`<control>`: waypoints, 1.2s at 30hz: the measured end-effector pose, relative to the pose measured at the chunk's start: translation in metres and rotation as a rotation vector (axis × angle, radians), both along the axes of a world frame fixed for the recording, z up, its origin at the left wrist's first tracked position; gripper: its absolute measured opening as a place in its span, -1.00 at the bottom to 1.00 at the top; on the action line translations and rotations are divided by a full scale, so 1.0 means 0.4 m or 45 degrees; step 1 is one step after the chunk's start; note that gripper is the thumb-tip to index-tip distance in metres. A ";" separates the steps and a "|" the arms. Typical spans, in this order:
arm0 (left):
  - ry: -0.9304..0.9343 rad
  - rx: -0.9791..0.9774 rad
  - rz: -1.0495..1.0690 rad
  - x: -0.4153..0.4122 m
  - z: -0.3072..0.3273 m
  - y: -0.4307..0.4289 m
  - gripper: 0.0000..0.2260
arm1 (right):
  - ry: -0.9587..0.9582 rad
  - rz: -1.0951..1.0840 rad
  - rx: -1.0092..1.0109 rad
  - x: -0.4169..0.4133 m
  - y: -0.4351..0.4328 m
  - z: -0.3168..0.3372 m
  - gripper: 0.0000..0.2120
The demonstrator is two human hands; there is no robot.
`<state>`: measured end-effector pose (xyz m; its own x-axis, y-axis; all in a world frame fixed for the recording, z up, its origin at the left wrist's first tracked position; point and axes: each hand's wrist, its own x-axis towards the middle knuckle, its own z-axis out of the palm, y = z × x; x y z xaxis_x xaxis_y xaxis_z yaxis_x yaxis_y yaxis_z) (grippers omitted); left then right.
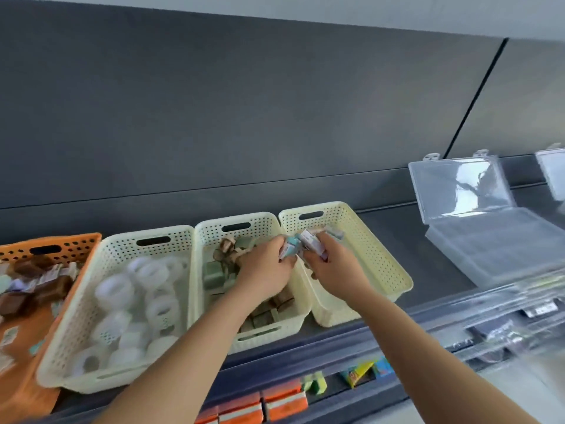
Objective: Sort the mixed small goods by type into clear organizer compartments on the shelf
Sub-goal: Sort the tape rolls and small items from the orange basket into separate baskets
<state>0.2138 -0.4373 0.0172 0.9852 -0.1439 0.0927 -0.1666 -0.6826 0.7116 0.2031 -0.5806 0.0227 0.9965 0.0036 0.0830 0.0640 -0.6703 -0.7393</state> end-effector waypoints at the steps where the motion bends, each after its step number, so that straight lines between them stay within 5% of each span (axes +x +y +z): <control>1: -0.026 0.048 -0.040 0.014 -0.005 -0.027 -0.77 | 0.009 -0.023 -0.008 0.008 -0.027 -0.006 -0.86; 8: -0.310 0.585 -0.305 0.113 -0.050 -0.159 -0.89 | 0.152 -0.097 -0.329 0.084 -0.177 -0.066 -0.92; 16: -0.068 1.150 -0.600 0.165 -0.094 -0.219 -0.83 | 0.281 0.057 -0.865 0.129 -0.238 -0.131 -0.73; 26: -0.114 0.949 -0.461 0.107 -0.082 -0.214 -0.83 | 0.220 0.202 -0.843 0.133 -0.271 -0.141 -0.74; 30: -0.332 0.788 -0.246 0.053 -0.059 -0.184 -0.72 | 0.004 0.218 -0.800 0.116 -0.254 -0.106 -0.78; 36: -0.435 0.877 0.161 -0.052 -0.011 -0.052 -0.76 | -0.287 0.297 -0.668 0.079 -0.127 -0.052 -0.68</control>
